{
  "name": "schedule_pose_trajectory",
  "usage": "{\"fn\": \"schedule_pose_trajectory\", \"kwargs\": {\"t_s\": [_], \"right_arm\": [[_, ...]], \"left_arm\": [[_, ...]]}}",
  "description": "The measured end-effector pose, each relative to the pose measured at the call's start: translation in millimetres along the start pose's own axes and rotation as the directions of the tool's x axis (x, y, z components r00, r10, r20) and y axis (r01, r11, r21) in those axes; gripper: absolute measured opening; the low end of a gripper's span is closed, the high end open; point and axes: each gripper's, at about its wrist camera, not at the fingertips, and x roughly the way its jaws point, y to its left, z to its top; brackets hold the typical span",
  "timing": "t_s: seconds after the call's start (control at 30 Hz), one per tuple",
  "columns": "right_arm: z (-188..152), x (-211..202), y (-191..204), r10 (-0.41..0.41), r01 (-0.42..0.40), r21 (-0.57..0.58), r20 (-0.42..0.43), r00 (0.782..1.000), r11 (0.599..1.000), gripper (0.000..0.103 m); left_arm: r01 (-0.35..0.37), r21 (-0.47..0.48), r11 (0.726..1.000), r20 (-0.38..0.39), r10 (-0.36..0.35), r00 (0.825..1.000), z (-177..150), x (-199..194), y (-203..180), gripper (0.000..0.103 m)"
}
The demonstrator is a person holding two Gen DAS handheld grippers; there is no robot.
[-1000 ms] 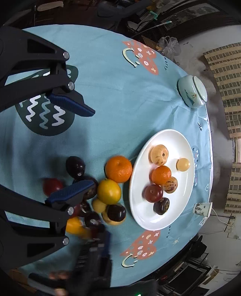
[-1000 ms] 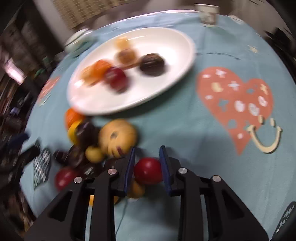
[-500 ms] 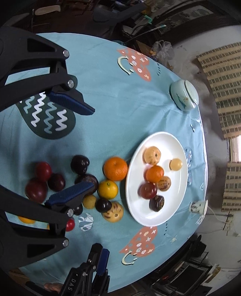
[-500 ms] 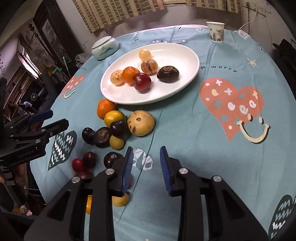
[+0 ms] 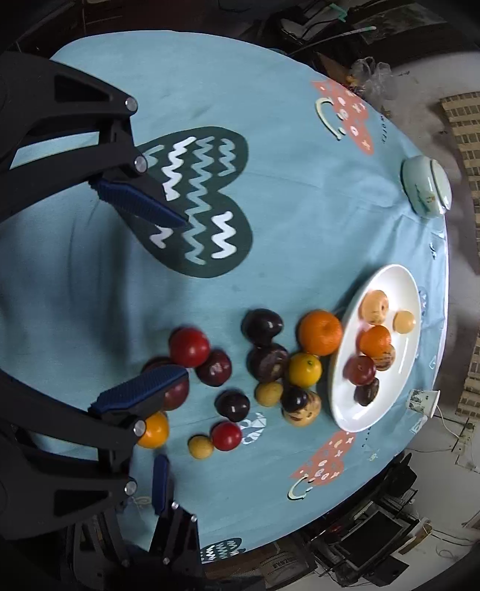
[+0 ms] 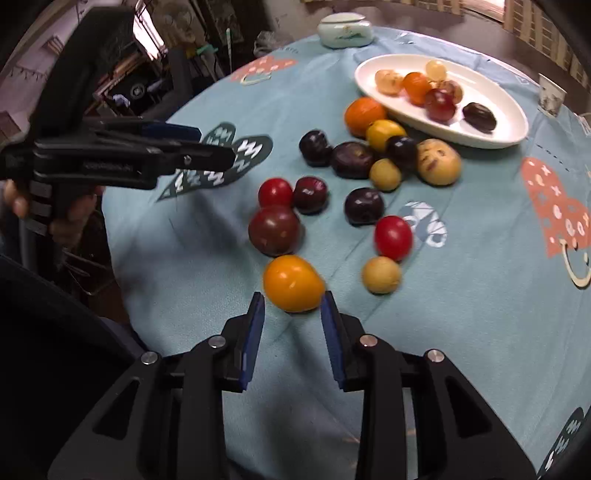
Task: Organize fruits
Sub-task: 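Grasp the dark red plum with the left tool while the right tool grasps the orange tomato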
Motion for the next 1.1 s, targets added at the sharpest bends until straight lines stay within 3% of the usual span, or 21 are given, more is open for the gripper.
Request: {"fn": "schedule_pose_trajectory", "kwargs": {"t_s": [0.17,0.37,0.57,0.77,0.9,0.93,1.0,1.03,1.1], "right_arm": [[10.0,13.1,-3.8,-0.017,0.017,0.005,0.019,1.0,1.0,0.041],[5.1,29.0,-4.8,-0.02,0.017,-0.052,-0.055,0.998,0.999,0.044],[1.9,0.8,-12.8,-0.021,0.022,-0.018,0.016,1.0,1.0,0.042],[-18.7,-29.3,-37.1,-0.043,0.041,0.06,0.04,0.998,0.997,0.042],[-26.3,-26.5,-37.5,-0.039,0.038,0.052,0.018,0.999,0.998,0.042],[-26.9,-25.6,-35.1,-0.037,0.037,0.047,0.013,0.999,0.998,0.042],[-31.0,-26.9,-33.7,-0.023,0.023,0.038,0.01,1.0,0.999,0.042],[-30.7,-27.3,-34.2,-0.02,0.02,0.036,0.012,1.0,0.999,0.042],[-32.0,-27.5,-33.7,-0.016,0.015,0.031,0.013,1.0,0.999,0.042]], "left_arm": [[0.061,0.035,0.998,-0.017,-0.061,0.998,-4.7,-5.5,-13.1,0.078],[0.125,0.076,0.989,-0.07,-0.12,0.99,-12.8,6.9,-42.6,0.079],[0.134,0.025,0.991,-0.085,-0.131,0.988,-12.3,16.5,-47.6,0.079],[0.128,-0.043,0.991,-0.126,-0.132,0.983,-11.3,34.0,-52.5,0.078],[0.107,-0.089,0.99,-0.133,-0.118,0.984,-9.6,45.2,-54.8,0.077],[0.09,-0.1,0.991,-0.138,-0.104,0.985,-9.0,48.5,-55.1,0.074],[0.078,-0.109,0.991,-0.157,-0.095,0.983,-10.0,53.2,-56.2,0.045],[0.101,-0.123,0.987,-0.164,-0.12,0.979,-10.7,53.8,-57.2,0.04],[0.057,-0.112,0.992,-0.157,-0.074,0.985,-12.0,50.7,-60.3,0.039]]}}
